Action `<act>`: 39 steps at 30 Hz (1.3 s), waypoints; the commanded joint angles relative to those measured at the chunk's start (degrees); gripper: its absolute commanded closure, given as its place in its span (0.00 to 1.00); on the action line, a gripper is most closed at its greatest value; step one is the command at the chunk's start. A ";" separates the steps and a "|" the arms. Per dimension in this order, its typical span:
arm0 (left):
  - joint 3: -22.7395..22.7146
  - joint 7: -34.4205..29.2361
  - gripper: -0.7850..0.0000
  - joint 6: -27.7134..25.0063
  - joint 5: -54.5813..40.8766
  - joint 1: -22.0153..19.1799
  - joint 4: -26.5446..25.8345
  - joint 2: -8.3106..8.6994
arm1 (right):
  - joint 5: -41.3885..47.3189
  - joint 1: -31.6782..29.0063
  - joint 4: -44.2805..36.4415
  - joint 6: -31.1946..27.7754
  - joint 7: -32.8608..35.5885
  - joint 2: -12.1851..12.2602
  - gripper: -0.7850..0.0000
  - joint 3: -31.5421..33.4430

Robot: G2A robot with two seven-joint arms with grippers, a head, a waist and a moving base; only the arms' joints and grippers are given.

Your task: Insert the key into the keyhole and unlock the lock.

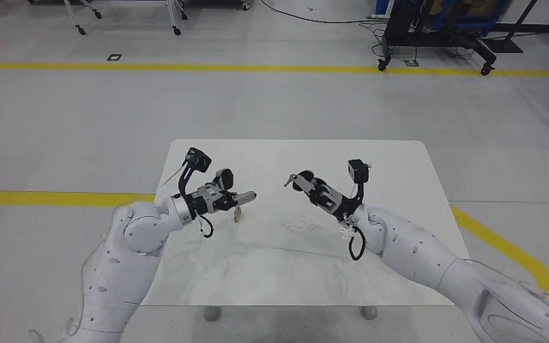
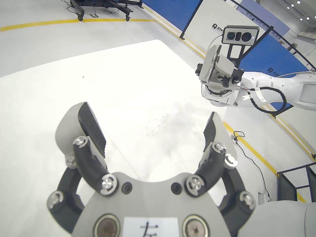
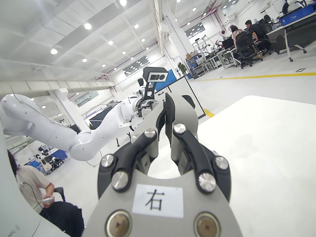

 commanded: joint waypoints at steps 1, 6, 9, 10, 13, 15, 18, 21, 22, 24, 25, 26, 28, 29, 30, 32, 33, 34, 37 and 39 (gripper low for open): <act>-0.01 0.04 0.00 -0.07 -0.06 0.01 0.00 0.00 | -0.42 0.00 0.05 0.00 -0.02 -0.02 1.00 0.02; 0.24 2.32 0.00 -1.78 -0.11 0.98 -1.41 0.05 | -0.42 0.00 0.05 0.00 -0.02 -0.02 1.00 0.02; 1.52 1.17 0.00 -6.90 -12.83 1.42 0.76 -0.02 | 2.78 -1.03 -0.24 2.35 4.44 -0.29 1.00 0.02; 2.78 -0.85 0.00 -8.74 -21.61 1.42 2.34 -0.10 | 5.59 -1.45 -0.38 2.54 7.24 -0.48 1.00 -0.22; 3.71 -9.94 0.00 -9.93 -33.59 -1.65 7.22 0.33 | 14.86 -1.55 -0.32 3.52 16.64 -1.10 1.00 -1.06; 5.98 -15.94 0.00 -10.24 -43.57 -3.14 9.32 0.27 | 22.30 -0.91 -0.43 4.70 24.94 -1.65 1.00 -1.41; 7.41 -21.21 0.00 -9.26 -50.17 -5.81 12.71 0.28 | 29.36 -0.43 -0.21 3.75 32.76 -2.17 1.00 -1.18; 8.64 -22.07 0.00 -8.39 -51.99 -7.50 14.52 0.27 | 34.42 -0.37 0.46 2.08 37.76 -2.61 1.00 -0.42; 8.94 -22.03 0.00 -8.44 -51.81 -7.89 14.95 0.29 | 35.75 -0.39 0.72 1.47 39.06 -2.74 1.00 -0.10; 9.55 -21.83 0.13 -8.64 -51.54 -8.46 15.56 0.33 | 37.97 -0.49 1.31 0.41 41.39 -2.99 1.00 0.53; 9.68 -21.75 0.18 -8.72 -51.05 -8.78 15.95 0.39 | 39.01 -0.54 1.45 0.00 42.30 -3.13 1.00 0.90; 9.76 -21.59 0.21 -8.87 -50.52 -9.05 16.31 0.44 | 39.81 -0.60 1.45 0.00 43.15 -3.27 1.00 1.29; 9.86 -21.34 0.26 -9.12 -49.00 -9.58 17.00 0.52 | 41.18 -0.79 1.18 0.00 44.42 -3.55 1.00 2.34; 9.95 -21.16 0.29 -9.24 -48.46 -9.78 17.26 0.53 | 41.65 -0.91 1.10 0.00 44.93 -3.68 1.00 2.93; 10.11 -20.87 0.31 -9.21 -48.26 -9.90 17.42 0.50 | 41.82 -0.98 1.15 0.00 45.37 -3.81 1.00 3.54; 10.51 -20.67 0.49 -9.20 -47.95 -10.20 17.52 0.44 | 41.85 -1.23 1.22 0.00 46.15 -4.11 1.00 4.63; 10.72 -20.74 0.54 -9.23 -47.89 -10.37 17.48 0.42 | 41.82 -1.36 1.25 0.00 46.46 -4.28 1.00 5.12; 10.95 -20.85 0.56 -9.32 -47.75 -10.51 17.46 0.40 | 41.71 -1.46 1.33 0.00 46.77 -4.46 1.00 5.58; 11.66 -21.02 0.56 -9.35 -47.34 -10.80 17.58 0.33 | 41.18 -1.86 1.48 0.00 47.73 -5.07 1.00 6.65; 12.09 -21.02 0.55 -9.21 -47.11 -10.99 17.78 0.29 | 40.83 -2.17 1.64 0.00 48.31 -5.48 1.00 7.22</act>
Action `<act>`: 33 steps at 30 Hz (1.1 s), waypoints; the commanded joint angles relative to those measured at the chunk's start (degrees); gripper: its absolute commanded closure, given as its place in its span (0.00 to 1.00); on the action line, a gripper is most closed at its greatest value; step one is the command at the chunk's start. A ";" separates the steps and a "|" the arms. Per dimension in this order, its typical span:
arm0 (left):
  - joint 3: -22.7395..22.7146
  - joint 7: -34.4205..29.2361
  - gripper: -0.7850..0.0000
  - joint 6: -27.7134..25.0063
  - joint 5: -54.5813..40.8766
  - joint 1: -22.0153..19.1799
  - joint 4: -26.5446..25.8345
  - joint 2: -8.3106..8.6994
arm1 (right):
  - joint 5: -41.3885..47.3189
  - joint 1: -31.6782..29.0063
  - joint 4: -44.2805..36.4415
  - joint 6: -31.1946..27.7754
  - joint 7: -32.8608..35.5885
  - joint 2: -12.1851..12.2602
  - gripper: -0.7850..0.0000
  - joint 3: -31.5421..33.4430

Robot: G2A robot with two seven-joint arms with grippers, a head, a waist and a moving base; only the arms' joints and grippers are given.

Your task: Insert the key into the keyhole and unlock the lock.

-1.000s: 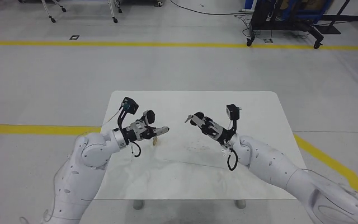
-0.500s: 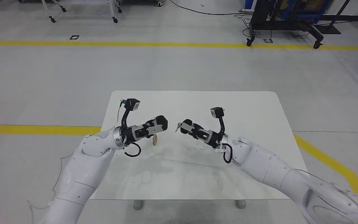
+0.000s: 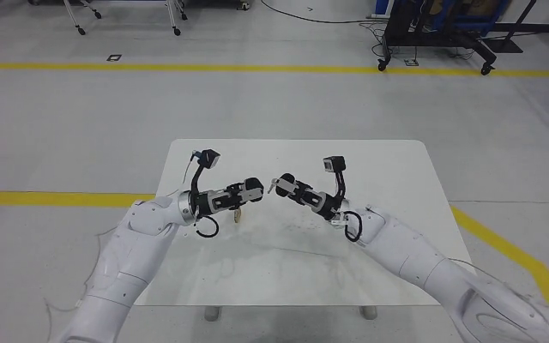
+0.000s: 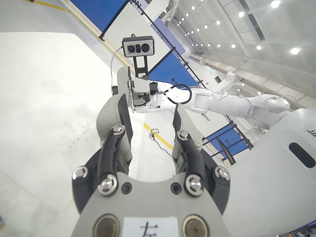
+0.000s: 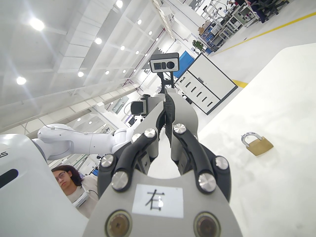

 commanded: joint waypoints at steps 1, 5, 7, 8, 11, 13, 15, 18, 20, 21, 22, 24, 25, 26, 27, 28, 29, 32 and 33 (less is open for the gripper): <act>0.51 0.04 0.55 0.23 0.25 -0.18 0.21 -0.06 | -0.41 -0.31 0.22 0.00 0.57 -0.42 1.00 0.57; 1.29 0.29 0.56 0.92 0.57 -0.54 0.63 -0.15 | -0.95 -0.84 0.78 0.00 1.43 -1.22 1.00 1.61; 1.55 0.56 0.56 1.34 0.66 -0.67 0.91 -0.19 | -1.13 -1.08 1.04 0.00 1.88 -1.58 1.00 2.13; 1.67 0.69 0.56 1.40 0.75 -0.72 0.98 -0.20 | -1.23 -1.22 1.14 0.00 2.08 -1.75 1.00 2.39; 2.02 0.88 0.58 1.42 1.15 -0.78 0.98 -0.22 | -1.60 -1.60 1.40 0.00 2.81 -2.20 1.00 3.19; 2.22 1.05 0.62 1.45 1.61 -0.78 0.90 -0.21 | -1.86 -1.87 1.67 0.00 3.13 -2.47 1.00 3.76; 2.13 1.93 0.67 2.19 3.31 -0.91 1.26 -0.14 | -2.25 -2.11 1.96 0.00 3.30 -2.72 1.00 4.42; 2.26 4.28 0.89 3.23 6.47 -0.72 0.68 -0.12 | -2.82 -2.65 2.10 0.00 3.58 -3.01 1.00 5.44; 2.44 5.19 0.98 3.56 7.91 -0.53 0.22 -0.11 | -3.19 -3.02 2.10 0.00 3.93 -3.16 1.00 6.13; 2.54 5.61 1.00 3.69 8.26 -0.41 -0.01 -0.12 | -3.36 -3.22 2.09 0.00 4.11 -3.23 1.00 6.48; 2.65 5.92 1.00 3.87 8.47 -0.31 -0.14 -0.13 | -3.50 -3.41 2.08 0.00 4.29 -3.29 1.00 6.82; 2.81 6.31 1.00 4.05 8.73 -0.21 -0.27 -0.14 | -3.75 -3.80 1.99 0.00 4.65 -3.40 1.00 7.54; 2.91 6.30 1.00 4.15 8.73 -0.20 -0.32 -0.14 | -3.92 -4.02 1.93 0.00 4.84 -3.44 1.00 7.88; 2.94 6.36 1.00 4.28 8.60 -0.19 -0.31 -0.14 | -4.07 -4.24 1.88 0.00 5.02 -3.49 1.00 8.23; 2.98 6.36 1.00 4.29 8.46 -0.19 -0.34 -0.13 | -4.20 -4.46 1.83 0.00 5.21 -3.53 1.00 8.56; 2.97 6.37 1.00 4.27 8.38 -0.21 -0.29 -0.12 | -4.32 -4.67 1.80 0.00 5.40 -3.58 1.00 8.89; 2.92 6.43 1.00 4.21 8.29 -0.24 -0.25 -0.09 | -4.43 -4.86 1.77 0.00 5.61 -3.62 1.00 9.22; 2.51 6.77 1.00 3.59 8.18 -0.17 -0.25 0.03 | -4.43 -5.47 1.51 0.00 6.16 -3.73 0.65 10.27; 2.30 6.81 1.00 3.34 8.16 -0.12 -0.32 0.09 | -4.32 -5.71 1.40 0.00 6.35 -3.75 0.00 10.65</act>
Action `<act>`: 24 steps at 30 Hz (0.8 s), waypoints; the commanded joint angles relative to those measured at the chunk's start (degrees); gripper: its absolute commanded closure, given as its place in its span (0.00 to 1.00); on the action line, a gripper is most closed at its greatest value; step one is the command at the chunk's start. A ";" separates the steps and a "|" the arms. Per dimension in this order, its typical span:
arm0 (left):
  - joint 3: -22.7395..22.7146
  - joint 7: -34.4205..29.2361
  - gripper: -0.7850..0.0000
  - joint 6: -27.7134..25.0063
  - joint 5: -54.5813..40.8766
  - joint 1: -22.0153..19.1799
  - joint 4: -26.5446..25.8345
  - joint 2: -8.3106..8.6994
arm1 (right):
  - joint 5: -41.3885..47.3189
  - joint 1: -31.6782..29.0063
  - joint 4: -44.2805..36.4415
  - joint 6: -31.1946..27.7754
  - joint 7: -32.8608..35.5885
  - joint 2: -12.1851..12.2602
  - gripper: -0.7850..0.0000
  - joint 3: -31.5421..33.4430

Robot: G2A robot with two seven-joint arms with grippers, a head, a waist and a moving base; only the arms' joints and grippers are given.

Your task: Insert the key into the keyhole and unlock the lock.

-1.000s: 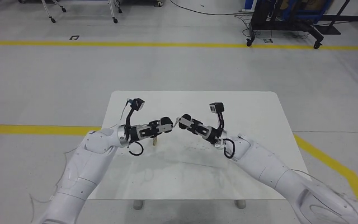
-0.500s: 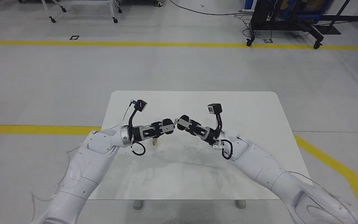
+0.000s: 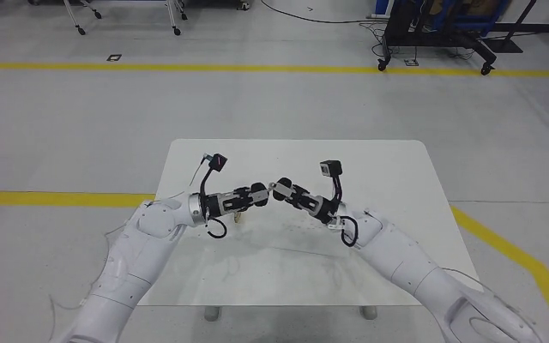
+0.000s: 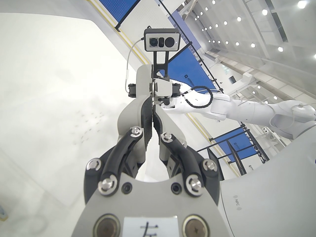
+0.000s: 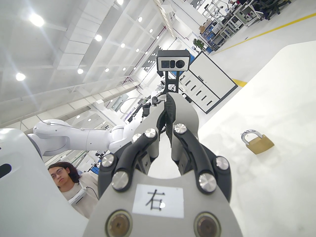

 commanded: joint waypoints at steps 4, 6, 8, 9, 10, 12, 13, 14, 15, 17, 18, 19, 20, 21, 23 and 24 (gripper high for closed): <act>-1.31 -0.77 1.00 -1.53 -0.04 0.26 -0.60 0.50 | 0.17 -0.32 -0.13 0.00 0.29 -0.03 0.00 0.54; -1.88 -1.05 1.00 -1.70 -0.21 0.48 -0.89 0.72 | 0.17 -0.32 -0.13 0.00 0.29 -0.03 0.00 0.54; -2.39 -1.43 1.00 -2.09 -0.30 0.66 -1.31 0.94 | 0.17 -0.32 -0.13 0.00 0.29 -0.03 0.00 0.54; -2.60 -1.73 1.00 -2.26 -0.33 0.72 -1.52 1.04 | 0.17 -0.32 -0.13 0.00 0.29 -0.03 0.00 0.54; -2.79 -2.02 1.00 -2.40 -0.34 0.76 -1.69 1.15 | 0.17 -0.32 -0.13 0.00 0.29 -0.03 0.00 0.54; -3.01 -2.97 1.00 -2.57 0.12 0.69 -2.02 1.35 | 0.17 -0.32 -0.13 0.00 0.29 -0.03 0.00 0.54; -3.02 -3.82 1.00 -2.51 0.54 0.56 -2.20 1.47 | 0.17 -0.32 -0.13 0.00 0.29 -0.03 0.00 0.54; -3.03 -4.49 1.00 -2.26 1.10 0.39 -2.37 1.58 | 0.17 -0.32 -0.13 0.00 0.29 -0.03 0.00 0.54; -3.00 -4.90 1.00 -1.99 1.55 0.28 -2.58 1.66 | 0.17 -0.32 -0.13 0.00 0.29 -0.03 0.00 0.54; -2.53 -6.33 1.00 -1.45 1.85 0.07 -3.05 1.76 | -1.77 -0.09 -0.04 1.23 0.19 0.09 0.00 1.02; -2.30 -7.31 1.00 -1.13 2.10 -0.23 -3.18 1.83 | -4.41 -0.05 -0.21 1.65 -0.41 0.31 0.00 1.89; -1.99 -8.50 1.00 -0.77 2.76 -0.59 -3.28 1.90 | -7.43 -0.20 -0.28 1.72 -0.11 0.70 0.00 2.69; -1.78 -9.13 1.00 -0.49 3.06 -0.86 -3.27 1.95 | -9.64 -0.46 -0.33 1.97 0.06 1.16 0.00 3.71; -1.54 -9.73 1.00 -0.27 3.19 -1.06 -3.26 1.99 | -10.94 -0.97 -0.70 2.13 -0.18 1.63 0.00 4.87; -1.44 -9.84 1.00 0.81 5.02 -1.63 -2.93 2.11 | -14.60 -2.09 -1.90 2.77 -0.79 2.68 0.00 7.48; -1.19 -9.57 1.00 1.10 5.85 -1.66 -3.02 2.11 | -17.52 -2.43 -2.91 3.58 0.10 3.23 0.00 8.43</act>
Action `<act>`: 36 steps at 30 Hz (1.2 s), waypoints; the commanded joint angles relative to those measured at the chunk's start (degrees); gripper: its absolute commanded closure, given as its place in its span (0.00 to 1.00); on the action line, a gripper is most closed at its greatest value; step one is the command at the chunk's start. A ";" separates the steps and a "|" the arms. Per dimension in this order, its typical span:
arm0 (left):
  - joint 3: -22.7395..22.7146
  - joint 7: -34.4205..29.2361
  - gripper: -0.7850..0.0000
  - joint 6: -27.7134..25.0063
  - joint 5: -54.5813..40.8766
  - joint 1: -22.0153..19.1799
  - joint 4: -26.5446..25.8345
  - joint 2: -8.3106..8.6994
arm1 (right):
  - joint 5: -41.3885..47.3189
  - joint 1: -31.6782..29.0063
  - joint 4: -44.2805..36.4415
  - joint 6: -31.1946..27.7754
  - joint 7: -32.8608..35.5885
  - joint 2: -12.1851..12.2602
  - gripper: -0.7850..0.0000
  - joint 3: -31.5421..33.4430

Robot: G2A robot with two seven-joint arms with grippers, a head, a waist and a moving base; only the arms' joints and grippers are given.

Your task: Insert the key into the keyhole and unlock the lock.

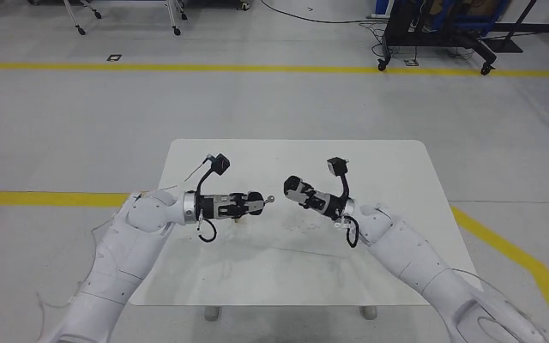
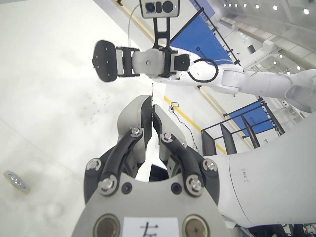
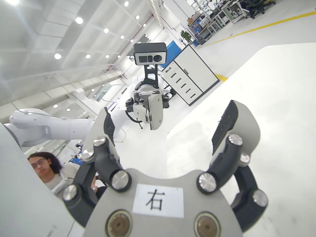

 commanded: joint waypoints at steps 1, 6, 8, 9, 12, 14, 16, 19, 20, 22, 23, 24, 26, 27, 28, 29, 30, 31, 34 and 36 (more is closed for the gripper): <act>0.52 0.55 1.00 0.63 1.56 -0.11 -0.16 0.00 | -5.50 -1.09 -2.34 1.81 0.93 1.09 0.00 2.32; 2.62 -0.49 1.00 1.06 3.25 -0.71 -0.72 -0.13 | -12.95 -4.77 -8.35 5.52 2.28 2.93 0.00 6.13; 3.24 -0.65 1.00 1.35 3.65 -1.12 -0.49 -0.19 | -13.86 -5.66 -10.04 6.04 3.87 3.32 0.00 6.74; 3.52 -0.66 1.00 1.39 3.58 -1.26 -0.37 -0.22 | -14.28 -5.89 -10.56 6.79 4.48 3.41 0.04 6.90; 4.22 -0.90 1.00 1.48 3.52 -1.73 -0.01 -0.26 | -14.80 -6.24 -11.70 8.16 5.50 3.40 0.54 6.94; 4.53 -0.95 1.00 1.52 3.40 -2.02 0.23 -0.27 | -14.27 -6.28 -11.81 7.78 6.23 3.34 0.62 6.89; 4.76 -0.93 1.00 1.44 3.34 -2.21 0.41 -0.25 | -13.47 -6.17 -11.50 7.40 6.98 3.26 0.61 6.86; 5.26 -1.59 1.00 1.30 2.57 -2.43 0.61 -0.23 | -12.53 -5.85 -10.99 6.97 8.03 3.10 0.64 6.73; 5.43 -1.78 1.00 1.30 2.58 -2.54 0.70 -0.22 | -12.32 -5.74 -10.84 6.86 8.34 3.04 0.65 6.66; 5.73 -1.92 1.00 1.33 2.49 -2.75 0.84 -0.22 | -11.68 -5.54 -10.55 6.43 8.95 2.91 0.69 6.48; 5.87 -1.98 1.00 1.32 2.47 -2.83 0.92 -0.21 | -11.38 -5.44 -10.40 6.20 9.28 2.84 0.70 6.38; 5.98 -2.03 1.00 1.35 2.37 -2.92 0.97 -0.20 | -11.17 -5.33 -10.23 6.06 9.62 2.77 0.71 6.28; 6.24 -2.35 1.00 1.23 1.75 -3.04 1.09 -0.19 | -10.36 -5.16 -10.04 5.43 10.49 2.62 0.70 5.91; 6.34 -2.39 1.00 1.25 1.83 -3.19 1.13 -0.16 | -9.76 -5.02 -9.85 4.97 11.01 2.55 0.71 5.73; 6.42 -2.37 1.00 1.23 1.80 -3.27 1.18 -0.13 | -9.23 -4.90 -9.66 4.56 11.57 2.46 0.69 5.48; 6.54 -2.36 1.00 1.23 1.80 -3.33 1.20 -0.10 | -8.63 -4.74 -9.45 4.15 12.18 2.37 0.69 5.21; 6.66 -2.36 1.00 1.22 1.80 -3.36 1.18 -0.07 | -7.97 -4.57 -9.23 3.72 12.84 2.26 0.69 4.88; 6.77 -2.35 1.00 1.21 1.80 -3.41 1.18 -0.03 | -7.34 -4.34 -8.95 3.38 13.46 2.15 0.69 4.58; 7.02 -2.30 1.00 1.16 1.80 -3.56 1.24 0.07 | -6.04 -3.59 -8.03 2.56 14.80 1.83 0.75 3.89; 7.15 -2.24 1.00 1.10 1.77 -3.63 1.30 0.13 | -5.36 -3.24 -7.47 1.96 15.33 1.64 0.86 3.54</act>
